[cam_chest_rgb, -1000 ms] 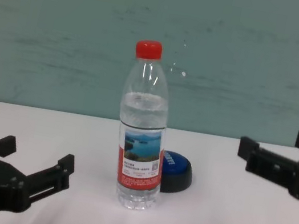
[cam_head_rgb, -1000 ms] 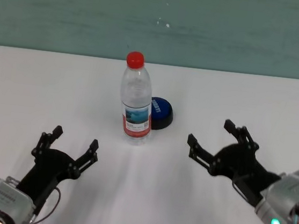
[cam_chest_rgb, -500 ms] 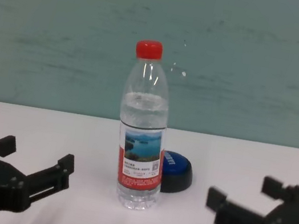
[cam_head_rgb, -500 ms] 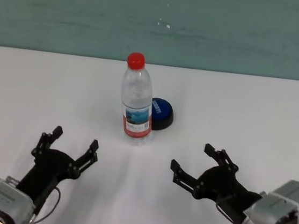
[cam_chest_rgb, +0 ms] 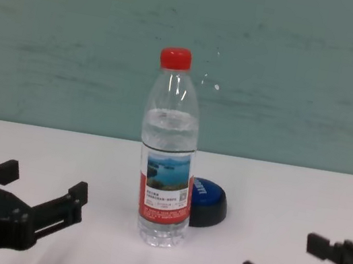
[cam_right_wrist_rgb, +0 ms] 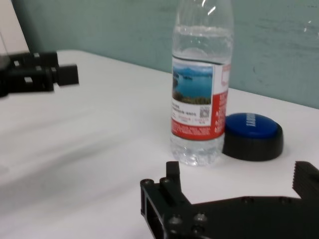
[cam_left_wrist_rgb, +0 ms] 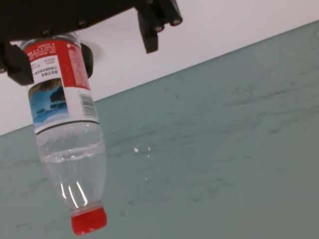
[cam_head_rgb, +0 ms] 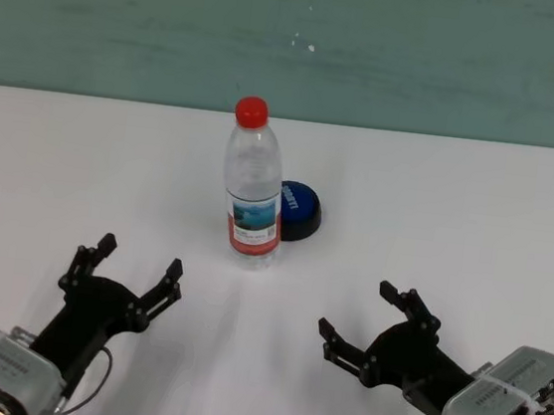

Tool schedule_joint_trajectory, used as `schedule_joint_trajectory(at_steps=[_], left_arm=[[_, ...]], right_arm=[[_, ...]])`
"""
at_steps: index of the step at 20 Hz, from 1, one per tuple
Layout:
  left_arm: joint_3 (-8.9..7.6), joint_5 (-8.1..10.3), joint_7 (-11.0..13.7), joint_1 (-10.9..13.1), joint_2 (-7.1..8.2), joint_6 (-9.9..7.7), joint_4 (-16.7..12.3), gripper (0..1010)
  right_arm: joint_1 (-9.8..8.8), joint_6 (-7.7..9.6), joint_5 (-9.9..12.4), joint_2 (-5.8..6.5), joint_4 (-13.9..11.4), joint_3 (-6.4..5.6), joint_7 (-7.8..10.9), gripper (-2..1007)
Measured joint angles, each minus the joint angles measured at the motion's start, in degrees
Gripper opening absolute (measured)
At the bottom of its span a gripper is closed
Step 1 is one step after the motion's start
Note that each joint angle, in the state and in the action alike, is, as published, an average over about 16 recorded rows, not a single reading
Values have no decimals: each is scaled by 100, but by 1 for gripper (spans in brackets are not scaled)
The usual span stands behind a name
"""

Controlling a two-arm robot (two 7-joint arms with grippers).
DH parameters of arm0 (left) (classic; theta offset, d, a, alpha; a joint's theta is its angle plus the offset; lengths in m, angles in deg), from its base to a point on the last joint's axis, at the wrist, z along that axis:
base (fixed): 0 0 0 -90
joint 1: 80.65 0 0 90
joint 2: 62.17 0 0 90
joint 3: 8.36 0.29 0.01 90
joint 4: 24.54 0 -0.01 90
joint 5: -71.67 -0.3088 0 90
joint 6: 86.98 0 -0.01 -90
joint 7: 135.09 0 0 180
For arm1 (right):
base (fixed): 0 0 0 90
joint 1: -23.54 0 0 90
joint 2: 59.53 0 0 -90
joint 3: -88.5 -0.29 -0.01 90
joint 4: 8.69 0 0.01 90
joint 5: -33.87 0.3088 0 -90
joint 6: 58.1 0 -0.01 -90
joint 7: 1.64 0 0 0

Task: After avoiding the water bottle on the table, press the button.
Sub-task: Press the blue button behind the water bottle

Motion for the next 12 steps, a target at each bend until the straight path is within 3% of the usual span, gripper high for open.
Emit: schedule_joint_trajectory(at_steps=[5, 12], left_arm=[[0, 0, 0, 0, 0, 0, 0, 1000], [0, 0, 0, 0, 0, 0, 0, 1000]], right_arm=[[-54, -51, -55, 34, -63, -144, -7, 1004], [-138, -127, 57, 64, -157, -395, 31, 1004]])
